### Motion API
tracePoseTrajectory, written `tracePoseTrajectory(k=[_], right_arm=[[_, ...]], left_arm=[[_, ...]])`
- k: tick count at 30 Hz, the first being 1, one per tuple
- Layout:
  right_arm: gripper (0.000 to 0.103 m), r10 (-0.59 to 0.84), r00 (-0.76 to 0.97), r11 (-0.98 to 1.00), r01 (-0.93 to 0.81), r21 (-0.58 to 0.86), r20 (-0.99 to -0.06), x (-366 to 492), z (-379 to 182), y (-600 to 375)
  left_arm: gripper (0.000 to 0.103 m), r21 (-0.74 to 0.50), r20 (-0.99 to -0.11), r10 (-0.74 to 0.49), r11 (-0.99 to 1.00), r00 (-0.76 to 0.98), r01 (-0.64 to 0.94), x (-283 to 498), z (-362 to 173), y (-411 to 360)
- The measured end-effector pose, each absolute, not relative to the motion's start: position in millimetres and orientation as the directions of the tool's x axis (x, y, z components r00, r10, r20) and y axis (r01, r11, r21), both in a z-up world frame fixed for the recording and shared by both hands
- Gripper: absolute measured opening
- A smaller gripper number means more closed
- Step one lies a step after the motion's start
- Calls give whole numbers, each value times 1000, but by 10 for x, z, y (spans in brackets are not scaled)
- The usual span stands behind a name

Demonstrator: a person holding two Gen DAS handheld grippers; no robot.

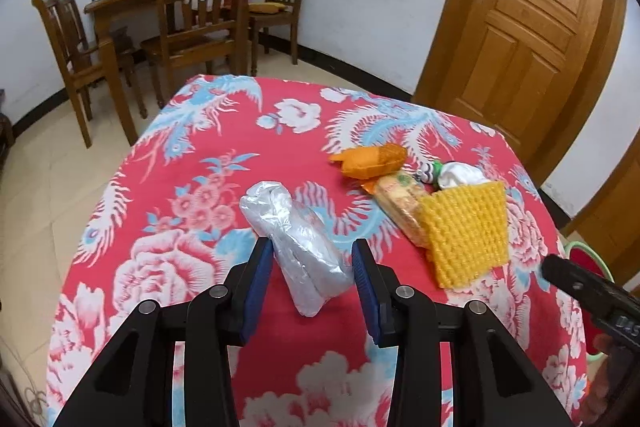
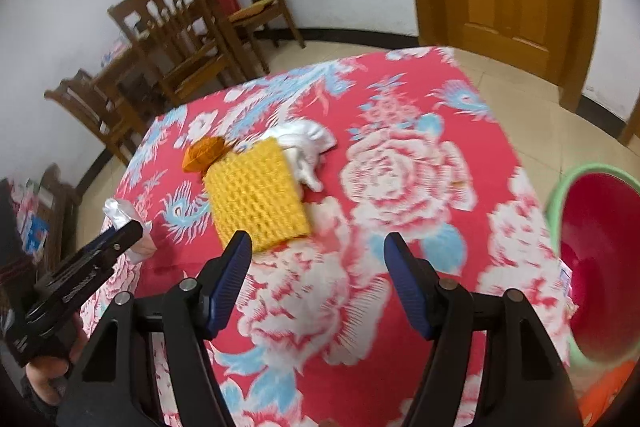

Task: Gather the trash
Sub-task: 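Grasp the clear plastic bag with the left tool while the right tool grasps the yellow foam net, then carry the clear bag and foam net over the red bucket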

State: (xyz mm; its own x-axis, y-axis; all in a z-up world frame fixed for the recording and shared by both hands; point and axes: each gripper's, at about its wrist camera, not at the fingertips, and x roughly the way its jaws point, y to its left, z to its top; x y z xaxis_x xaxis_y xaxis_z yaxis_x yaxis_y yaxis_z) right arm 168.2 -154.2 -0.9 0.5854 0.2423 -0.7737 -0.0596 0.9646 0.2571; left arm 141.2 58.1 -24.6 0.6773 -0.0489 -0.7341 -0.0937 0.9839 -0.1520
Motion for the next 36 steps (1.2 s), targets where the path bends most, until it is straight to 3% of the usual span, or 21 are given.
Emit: tracePoseTrajectory(k=[4,7,11,17,36], right_arm=[[70,251,553,965,-81,249,-795,1844,-127,-1362],[63,261,537,963,-86,256,-802,1938,-199,-1296],[50,289,526,955,-98,280,-800,2006,-260,-1247],[16,315,526,947,-125,295,-790,1961,-254,-1204],[12,334,648,928,-98,360,-684,1381,194,-1556]], left_arm=[[41,-166,-733,-48,980,678,-111,1396,-257,671],[41,-174,-735,-52,978,676,-115,1395,-280,718],[41,-179,-738,-53,977,672,-119,1393,-308,767],[40,-197,-736,-68,973,673,-118,1378,-309,797],[40,-245,-699,-163,969,696,-20,1177,-22,556]])
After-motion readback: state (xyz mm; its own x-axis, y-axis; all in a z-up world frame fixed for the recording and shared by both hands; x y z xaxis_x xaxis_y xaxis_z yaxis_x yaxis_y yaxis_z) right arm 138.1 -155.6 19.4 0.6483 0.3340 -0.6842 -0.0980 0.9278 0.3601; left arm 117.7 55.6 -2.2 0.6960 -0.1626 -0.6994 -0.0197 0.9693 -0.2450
